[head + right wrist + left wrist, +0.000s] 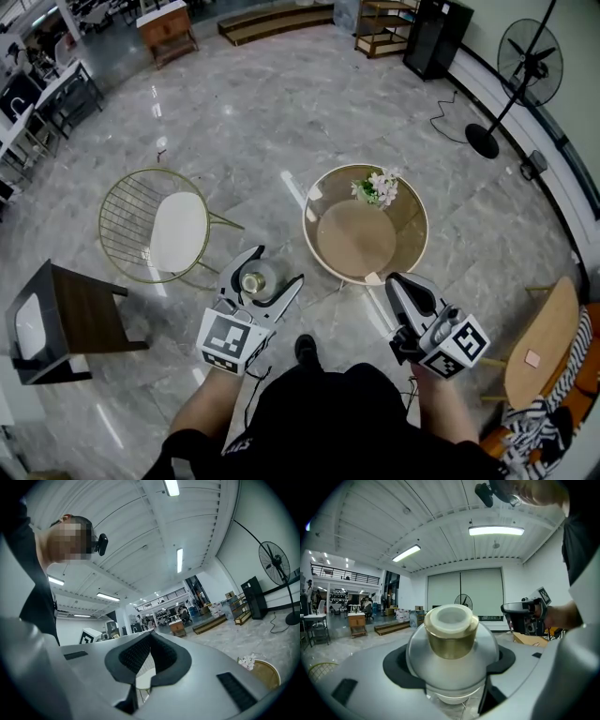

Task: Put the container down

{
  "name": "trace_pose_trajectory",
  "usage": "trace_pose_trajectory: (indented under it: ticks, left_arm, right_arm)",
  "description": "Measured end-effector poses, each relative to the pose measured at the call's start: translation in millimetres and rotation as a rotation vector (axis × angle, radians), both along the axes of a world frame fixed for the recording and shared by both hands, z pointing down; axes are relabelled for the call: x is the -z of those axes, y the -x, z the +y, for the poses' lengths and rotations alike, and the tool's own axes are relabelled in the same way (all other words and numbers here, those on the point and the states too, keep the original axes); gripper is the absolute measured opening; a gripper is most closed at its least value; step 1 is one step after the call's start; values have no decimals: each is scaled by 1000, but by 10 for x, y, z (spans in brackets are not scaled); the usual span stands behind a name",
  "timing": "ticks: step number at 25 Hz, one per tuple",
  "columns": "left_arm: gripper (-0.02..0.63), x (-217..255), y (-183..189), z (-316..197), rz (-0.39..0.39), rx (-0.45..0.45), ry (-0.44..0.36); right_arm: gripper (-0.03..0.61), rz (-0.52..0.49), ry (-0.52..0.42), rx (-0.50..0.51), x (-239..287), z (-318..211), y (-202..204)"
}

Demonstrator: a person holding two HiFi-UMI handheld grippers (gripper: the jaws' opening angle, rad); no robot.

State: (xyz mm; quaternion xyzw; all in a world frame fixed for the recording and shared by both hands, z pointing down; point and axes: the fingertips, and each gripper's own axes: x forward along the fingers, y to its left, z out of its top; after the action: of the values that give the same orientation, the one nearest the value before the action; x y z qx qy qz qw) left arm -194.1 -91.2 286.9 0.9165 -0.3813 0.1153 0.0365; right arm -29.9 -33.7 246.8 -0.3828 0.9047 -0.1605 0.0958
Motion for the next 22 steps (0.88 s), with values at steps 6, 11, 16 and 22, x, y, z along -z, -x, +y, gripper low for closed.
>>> trace_pose_trajectory:
  ticks: [6, 11, 16, 22]
  left_arm:
    - [344, -94, 49, -282, 7, -20, 22]
    - [344, -232, -79, -559, 14, -20, 56]
    - [344, -334, -287, -870, -6, -14, 76]
    - [344, -428, -673, -1439, -20, -3, 94]
  right_arm:
    - [15, 6, 22, -25, -79, -275, 21]
    - [15, -9, 53, -30, -241, -537, -101]
    - [15, -39, 66, -24, -361, -890, -332]
    - [15, -58, 79, 8, -516, -1502, -663]
